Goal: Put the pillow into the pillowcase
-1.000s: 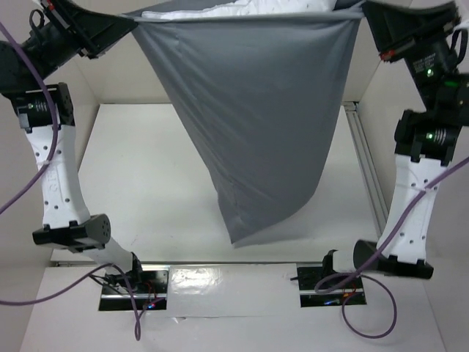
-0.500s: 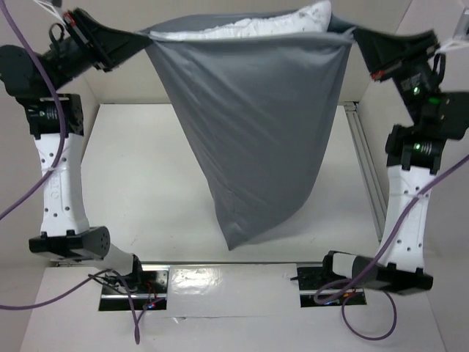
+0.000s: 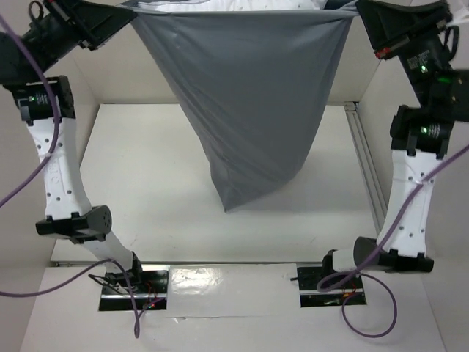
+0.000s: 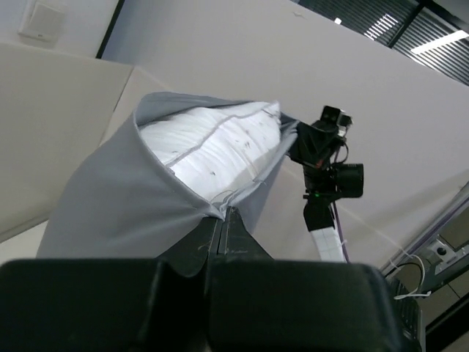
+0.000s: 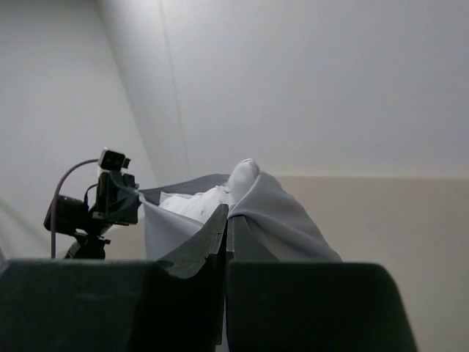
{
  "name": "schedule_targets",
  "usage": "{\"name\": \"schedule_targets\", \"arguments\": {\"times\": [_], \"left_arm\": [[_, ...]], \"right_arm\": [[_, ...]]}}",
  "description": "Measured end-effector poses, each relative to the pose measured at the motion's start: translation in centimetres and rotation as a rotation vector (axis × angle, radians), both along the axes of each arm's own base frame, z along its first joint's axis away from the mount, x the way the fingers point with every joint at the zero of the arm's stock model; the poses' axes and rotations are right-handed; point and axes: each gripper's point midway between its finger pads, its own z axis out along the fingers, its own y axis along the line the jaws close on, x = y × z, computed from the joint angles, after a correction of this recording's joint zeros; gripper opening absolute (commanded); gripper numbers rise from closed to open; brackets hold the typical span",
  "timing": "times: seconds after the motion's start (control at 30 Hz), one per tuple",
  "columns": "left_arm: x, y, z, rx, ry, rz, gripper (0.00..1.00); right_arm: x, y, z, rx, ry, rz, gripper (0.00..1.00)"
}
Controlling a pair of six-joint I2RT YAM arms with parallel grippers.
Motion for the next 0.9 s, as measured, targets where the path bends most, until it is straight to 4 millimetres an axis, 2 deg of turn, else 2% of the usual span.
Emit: {"name": "schedule_targets", "arguments": {"times": [0.1, 0.2, 0.27, 0.33, 0.37, 0.43, 0.47, 0.5, 0.53, 0.6, 0.7, 0.77, 0.83, 0.9], "left_arm": [[-2.9, -0.4, 0.6, -0.015, -0.041, 0.019, 0.0], [-4.8, -1.6, -0.7, -0.015, -0.035, 0.007, 0.0], [-4.3, -2.2, -3.1, -0.014, 0.015, -0.008, 0.0], [-3.1, -2.5, -4.9, -0.003, 0.066, -0.02, 0.0], [-2.4, -2.6, -5.4, 0.0, 0.088, -0.03, 0.0], [0.4, -2.5, -6.5, -0.009, 0.146, -0.037, 0.0], [2.0, -2.3, -6.2, -0.018, 0.163, -0.029, 0.0], [3.0, -2.0, -5.7, -0.021, 0.168, -0.016, 0.0], [3.6, -1.7, -4.9, -0.024, 0.163, 0.0, 0.0], [2.8, -0.8, -2.6, -0.028, 0.114, 0.031, 0.0], [-1.3, 0.3, 0.8, -0.02, -0.018, 0.063, 0.0], [-4.8, 0.1, 2.7, -0.012, -0.115, 0.074, 0.0], [-6.1, -0.4, 2.9, -0.012, -0.148, 0.069, 0.0], [-7.0, -1.0, 2.5, -0.009, -0.153, 0.049, 0.0]], "right_arm": [[-5.0, 1.1, 1.6, -0.025, -0.103, 0.001, 0.0], [-6.3, 1.2, -1.4, -0.019, -0.085, -0.004, 0.0], [-5.1, 1.0, -5.4, -0.006, -0.013, -0.004, 0.0], [-2.2, 0.8, -9.3, 0.0, 0.106, 0.011, 0.0], [-0.5, 0.7, -10.6, -0.001, 0.163, 0.022, 0.0], [2.8, 0.3, -11.5, 0.001, 0.237, 0.031, 0.0], [4.4, -0.1, -11.3, 0.003, 0.262, 0.025, 0.0], [5.6, -0.4, -10.3, 0.007, 0.27, 0.012, 0.0], [5.9, -0.6, -9.1, 0.005, 0.251, -0.003, 0.0], [4.6, -0.5, -6.5, -0.003, 0.193, -0.025, 0.0], [-0.8, 0.4, -1.7, -0.029, 0.023, -0.038, 0.0], [-5.2, 1.1, 0.7, -0.046, -0.091, -0.047, 0.0], [-7.7, 1.4, 1.5, -0.055, -0.154, -0.052, 0.0], [-9.2, 1.7, 1.1, -0.061, -0.189, -0.047, 0.0]]}}
